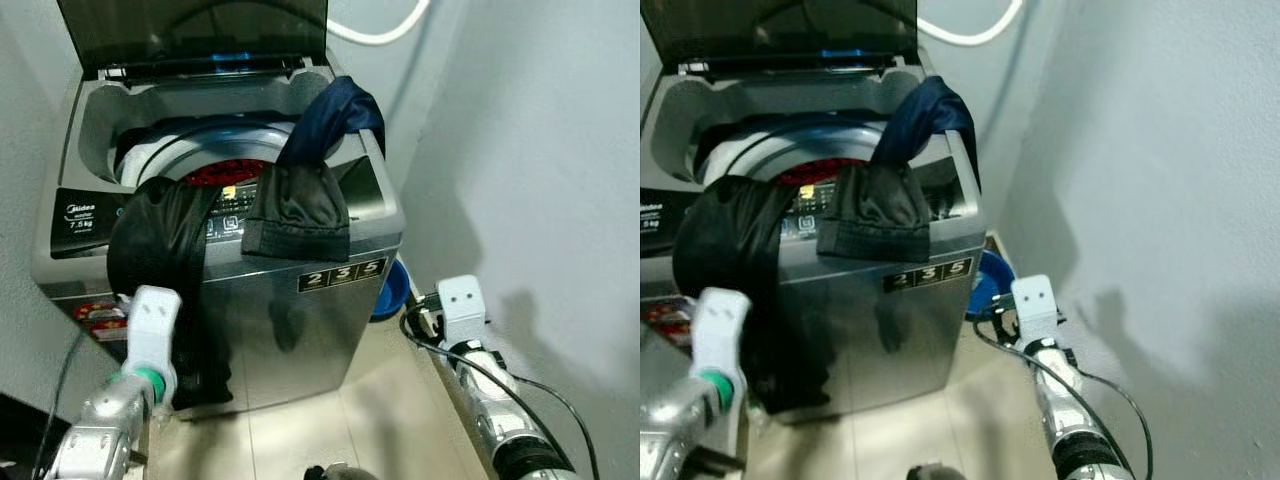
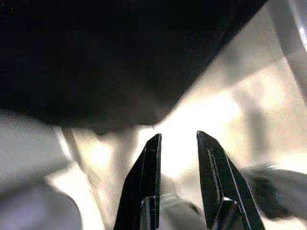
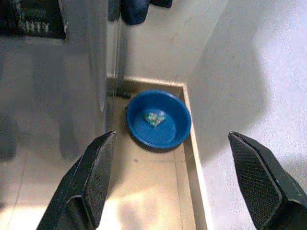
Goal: Clothes washing
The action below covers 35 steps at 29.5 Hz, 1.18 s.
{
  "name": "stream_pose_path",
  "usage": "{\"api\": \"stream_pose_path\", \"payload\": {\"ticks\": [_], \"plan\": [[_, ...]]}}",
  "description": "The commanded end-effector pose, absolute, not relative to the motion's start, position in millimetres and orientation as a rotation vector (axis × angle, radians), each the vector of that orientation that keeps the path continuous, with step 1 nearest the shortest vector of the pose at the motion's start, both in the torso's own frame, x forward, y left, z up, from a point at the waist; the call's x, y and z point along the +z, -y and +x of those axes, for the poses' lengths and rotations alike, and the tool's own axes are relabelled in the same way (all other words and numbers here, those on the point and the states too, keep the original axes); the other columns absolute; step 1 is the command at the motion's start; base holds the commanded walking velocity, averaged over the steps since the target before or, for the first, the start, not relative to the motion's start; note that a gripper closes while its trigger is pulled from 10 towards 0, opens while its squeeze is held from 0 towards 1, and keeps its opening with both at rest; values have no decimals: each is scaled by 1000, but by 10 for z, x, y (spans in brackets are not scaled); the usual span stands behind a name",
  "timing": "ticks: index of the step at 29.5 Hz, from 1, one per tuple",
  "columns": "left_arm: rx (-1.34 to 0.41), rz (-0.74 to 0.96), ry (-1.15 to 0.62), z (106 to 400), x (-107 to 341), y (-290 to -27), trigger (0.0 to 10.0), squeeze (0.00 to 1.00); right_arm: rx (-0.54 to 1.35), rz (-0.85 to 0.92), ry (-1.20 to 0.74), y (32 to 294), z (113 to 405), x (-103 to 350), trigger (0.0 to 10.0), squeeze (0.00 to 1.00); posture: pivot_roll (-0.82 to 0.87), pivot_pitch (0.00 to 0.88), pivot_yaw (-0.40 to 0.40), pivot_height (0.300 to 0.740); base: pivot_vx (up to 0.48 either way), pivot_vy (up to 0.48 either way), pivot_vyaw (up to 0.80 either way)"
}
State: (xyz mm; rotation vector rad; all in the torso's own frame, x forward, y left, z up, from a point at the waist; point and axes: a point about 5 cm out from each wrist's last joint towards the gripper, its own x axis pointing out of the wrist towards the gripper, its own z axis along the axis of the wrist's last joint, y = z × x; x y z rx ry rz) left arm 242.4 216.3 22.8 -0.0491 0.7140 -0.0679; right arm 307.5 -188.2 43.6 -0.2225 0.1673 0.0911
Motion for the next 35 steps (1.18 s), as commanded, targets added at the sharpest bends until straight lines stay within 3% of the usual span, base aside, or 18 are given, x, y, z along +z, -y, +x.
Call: {"api": "stream_pose_path", "payload": {"ticks": [1,6,17,24,35], "plan": [[10,-129,-761,2416,156,-2238,10000,0,108,-227,-185,1859,3033,373,10000,0,96,56,13,740,0,0,0],[88,-227,-817,2430,56,-2196,10000,0,124,-235,-185,1848,3023,359,10000,0,89,60,8,740,0,0,0],[18,21,-714,2605,-47,-2129,10000,0,151,-251,-249,1769,2945,201,10000,0,75,69,2,740,0,0,0],[24,81,-652,2712,-92,-2100,10000,0,42,-122,-399,1761,2904,20,10000,0,59,81,3,740,0,0,0],[-70,70,-664,2705,-251,-1570,10000,0,29,-87,-559,1695,2652,-271,10000,0,17,115,11,740,0,0,0]]}}
